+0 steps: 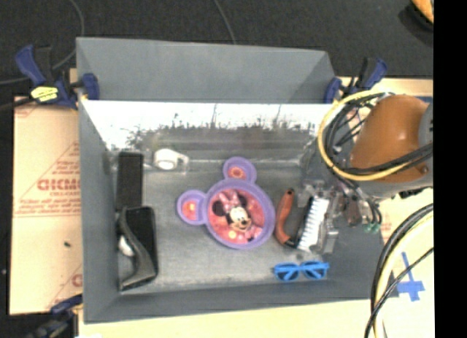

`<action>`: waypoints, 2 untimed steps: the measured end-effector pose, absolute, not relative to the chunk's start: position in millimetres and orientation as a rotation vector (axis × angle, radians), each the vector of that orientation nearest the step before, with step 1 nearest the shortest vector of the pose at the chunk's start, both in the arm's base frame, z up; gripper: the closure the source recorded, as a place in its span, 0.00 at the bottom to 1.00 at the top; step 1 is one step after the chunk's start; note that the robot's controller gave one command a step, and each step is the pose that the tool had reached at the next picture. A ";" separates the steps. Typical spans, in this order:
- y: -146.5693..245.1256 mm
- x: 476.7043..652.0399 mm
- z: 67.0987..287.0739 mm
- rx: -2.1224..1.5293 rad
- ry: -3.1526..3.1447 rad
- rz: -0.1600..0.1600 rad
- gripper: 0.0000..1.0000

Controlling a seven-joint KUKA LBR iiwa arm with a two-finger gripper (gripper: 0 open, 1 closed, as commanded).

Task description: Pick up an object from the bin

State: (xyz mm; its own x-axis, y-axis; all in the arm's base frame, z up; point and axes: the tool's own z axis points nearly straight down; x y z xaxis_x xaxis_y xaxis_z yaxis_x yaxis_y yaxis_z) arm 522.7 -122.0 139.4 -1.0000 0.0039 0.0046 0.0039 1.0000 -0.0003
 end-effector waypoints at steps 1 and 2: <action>-121.4 524.7 143.9 0.001 -3.145 0.003 0.00; -145.4 565.9 75.9 0.690 -3.082 0.010 0.00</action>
Offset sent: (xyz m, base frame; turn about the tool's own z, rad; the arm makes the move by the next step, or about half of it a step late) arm 0.0382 -0.0221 -0.0694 -0.4586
